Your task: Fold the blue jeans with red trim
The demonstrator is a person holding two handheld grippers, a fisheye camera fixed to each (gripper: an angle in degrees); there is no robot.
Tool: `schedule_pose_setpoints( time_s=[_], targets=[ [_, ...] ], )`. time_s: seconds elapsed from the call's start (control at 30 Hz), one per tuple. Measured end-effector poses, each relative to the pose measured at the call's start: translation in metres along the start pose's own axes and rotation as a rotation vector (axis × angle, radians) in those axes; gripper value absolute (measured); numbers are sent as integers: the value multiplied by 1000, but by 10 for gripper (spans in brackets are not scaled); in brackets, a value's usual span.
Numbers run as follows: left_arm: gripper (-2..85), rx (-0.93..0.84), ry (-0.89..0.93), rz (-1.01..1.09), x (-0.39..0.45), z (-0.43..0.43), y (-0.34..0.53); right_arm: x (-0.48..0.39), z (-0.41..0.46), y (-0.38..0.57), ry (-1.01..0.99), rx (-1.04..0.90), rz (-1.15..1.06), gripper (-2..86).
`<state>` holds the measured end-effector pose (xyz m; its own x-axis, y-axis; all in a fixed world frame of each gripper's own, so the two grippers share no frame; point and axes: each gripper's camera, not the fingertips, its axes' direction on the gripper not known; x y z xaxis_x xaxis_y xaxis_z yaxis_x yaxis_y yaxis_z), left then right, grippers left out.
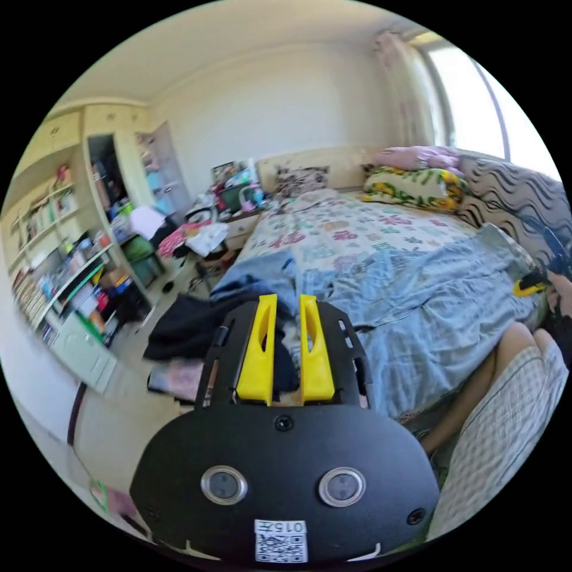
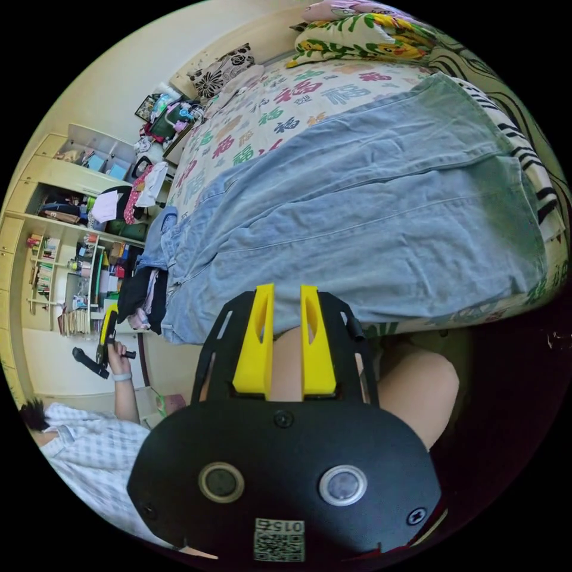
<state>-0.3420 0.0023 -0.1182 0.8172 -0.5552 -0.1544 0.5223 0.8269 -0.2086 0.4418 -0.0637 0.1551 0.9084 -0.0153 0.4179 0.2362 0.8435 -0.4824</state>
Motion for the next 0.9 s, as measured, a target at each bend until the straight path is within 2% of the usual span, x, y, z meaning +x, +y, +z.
schedule_pose_setpoints(
  time_s=[0.1,0.17,0.23,0.33,0.43,0.53,0.63,0.73,0.8,0.9],
  targets=[
    [80,-70,197,64,14,65,-55,36,5,-15,4,-20,-16,76],
    [83,-131,260,53,23,114,-87,62,5,-25,-5,-11,-31,76],
    [94,-293,318,57,41,186,-126,82,4,-27,-22,0,-46,76],
    [107,-526,370,-14,61,271,-155,121,4,-19,-40,1,-40,76],
    [102,-679,360,-89,73,327,-161,172,3,4,-49,9,21,74],
    [74,-785,383,-5,91,357,-155,229,1,31,-79,17,135,71],
    [24,-756,342,49,92,359,-162,282,-2,57,-197,62,255,68],
    [7,-636,296,-92,66,350,-177,319,-3,74,-292,116,315,65],
    [4,-613,298,-162,52,350,-181,334,-3,79,-289,124,315,63],
    [6,-622,226,-118,52,358,-181,354,2,80,-272,92,298,63]
  ],
)
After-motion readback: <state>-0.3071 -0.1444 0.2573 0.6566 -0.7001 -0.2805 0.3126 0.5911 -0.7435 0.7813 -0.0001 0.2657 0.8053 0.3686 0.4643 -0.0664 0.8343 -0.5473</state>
